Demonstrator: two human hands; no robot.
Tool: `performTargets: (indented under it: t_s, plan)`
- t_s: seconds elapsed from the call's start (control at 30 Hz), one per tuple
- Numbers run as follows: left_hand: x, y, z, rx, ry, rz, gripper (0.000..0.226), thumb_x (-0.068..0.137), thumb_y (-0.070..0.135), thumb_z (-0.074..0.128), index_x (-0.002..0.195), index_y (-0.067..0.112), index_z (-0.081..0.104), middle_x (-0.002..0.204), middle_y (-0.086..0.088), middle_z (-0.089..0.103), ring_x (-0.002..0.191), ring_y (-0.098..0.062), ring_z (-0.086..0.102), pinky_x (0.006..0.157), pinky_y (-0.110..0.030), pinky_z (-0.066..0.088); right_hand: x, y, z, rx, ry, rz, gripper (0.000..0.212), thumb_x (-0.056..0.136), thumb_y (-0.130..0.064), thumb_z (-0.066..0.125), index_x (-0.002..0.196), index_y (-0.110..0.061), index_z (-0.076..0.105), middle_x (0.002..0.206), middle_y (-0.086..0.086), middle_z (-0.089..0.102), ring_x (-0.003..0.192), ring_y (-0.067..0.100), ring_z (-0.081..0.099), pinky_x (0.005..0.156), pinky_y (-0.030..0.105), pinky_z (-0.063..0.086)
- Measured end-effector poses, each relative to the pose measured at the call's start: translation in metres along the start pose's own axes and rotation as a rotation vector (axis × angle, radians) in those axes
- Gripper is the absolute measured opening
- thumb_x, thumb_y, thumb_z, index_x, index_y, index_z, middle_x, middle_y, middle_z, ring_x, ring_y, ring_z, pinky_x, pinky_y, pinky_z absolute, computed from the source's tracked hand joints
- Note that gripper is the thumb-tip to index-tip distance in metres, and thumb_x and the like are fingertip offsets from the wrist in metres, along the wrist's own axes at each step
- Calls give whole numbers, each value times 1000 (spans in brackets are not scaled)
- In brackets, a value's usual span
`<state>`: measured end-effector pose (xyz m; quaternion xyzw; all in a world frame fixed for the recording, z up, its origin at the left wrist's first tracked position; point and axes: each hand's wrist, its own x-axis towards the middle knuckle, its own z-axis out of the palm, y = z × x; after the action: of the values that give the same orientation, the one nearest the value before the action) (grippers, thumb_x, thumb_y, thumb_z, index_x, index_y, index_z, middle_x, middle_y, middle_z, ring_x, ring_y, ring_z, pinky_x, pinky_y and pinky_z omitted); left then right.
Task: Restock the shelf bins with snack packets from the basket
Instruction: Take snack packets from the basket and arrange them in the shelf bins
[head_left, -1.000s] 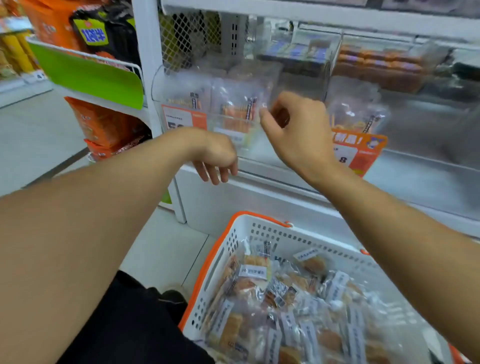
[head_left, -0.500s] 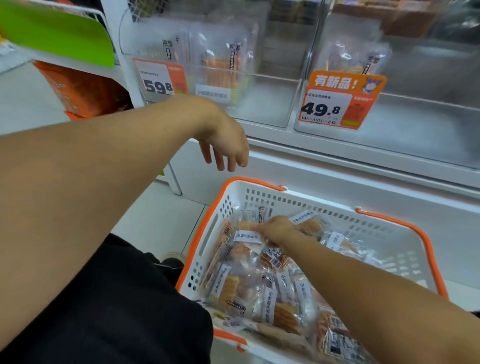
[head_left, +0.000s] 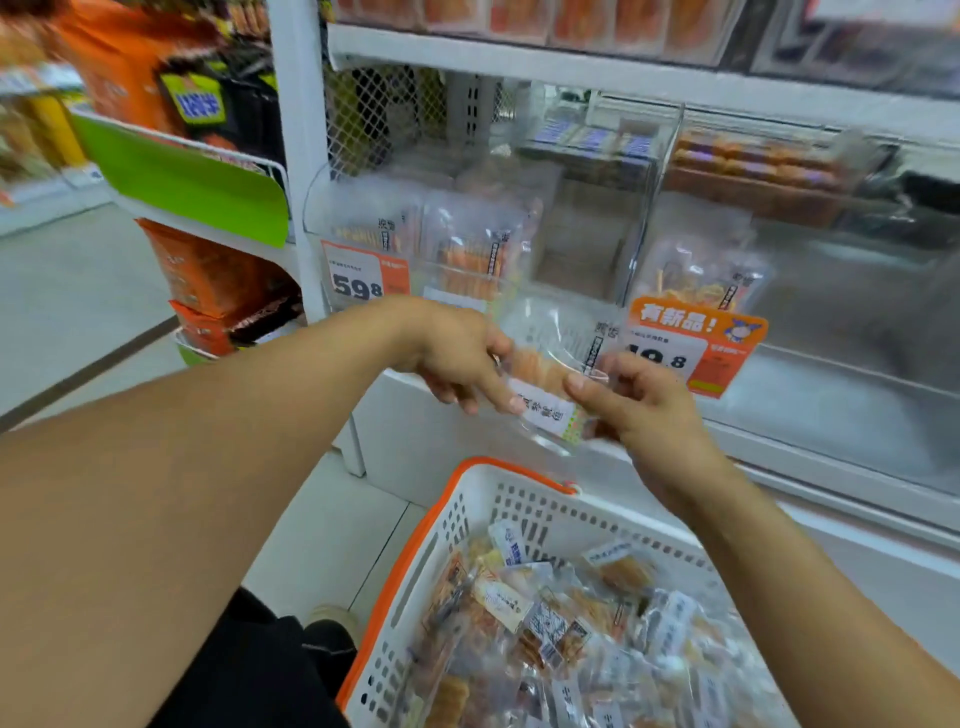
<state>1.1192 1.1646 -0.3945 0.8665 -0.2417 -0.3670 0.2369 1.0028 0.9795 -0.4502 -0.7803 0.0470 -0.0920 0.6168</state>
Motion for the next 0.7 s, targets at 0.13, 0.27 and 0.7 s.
performTargets:
  t_s: [0.13, 0.27, 0.7]
  plan:
    - [-14, -1, -19, -320, 381, 252, 24, 74, 9, 84, 91, 10, 66, 76, -6, 57, 55, -7, 55, 47, -18, 43, 26, -67, -11, -276, -22, -188, 16, 80, -11, 80, 82, 2, 72, 68, 4, 72, 65, 9, 63, 61, 34, 52]
    - [-20, 4, -37, -600, 940, 358, 28, 77, 5, 81, 89, 23, 63, 86, 3, 66, 70, -8, 63, 49, -19, 49, 54, -115, -1, -479, 178, -452, 13, 82, -18, 79, 71, -13, 75, 71, 10, 72, 61, 10, 59, 58, 31, 48]
    - [-19, -27, -50, -608, 1220, 12, 16, 77, 14, 53, 79, 30, 58, 92, -3, 69, 82, -28, 68, 75, -42, 60, 154, -79, 62, -888, 22, -226, 21, 73, -9, 81, 57, -2, 69, 55, 9, 64, 47, 8, 55, 70, 35, 60]
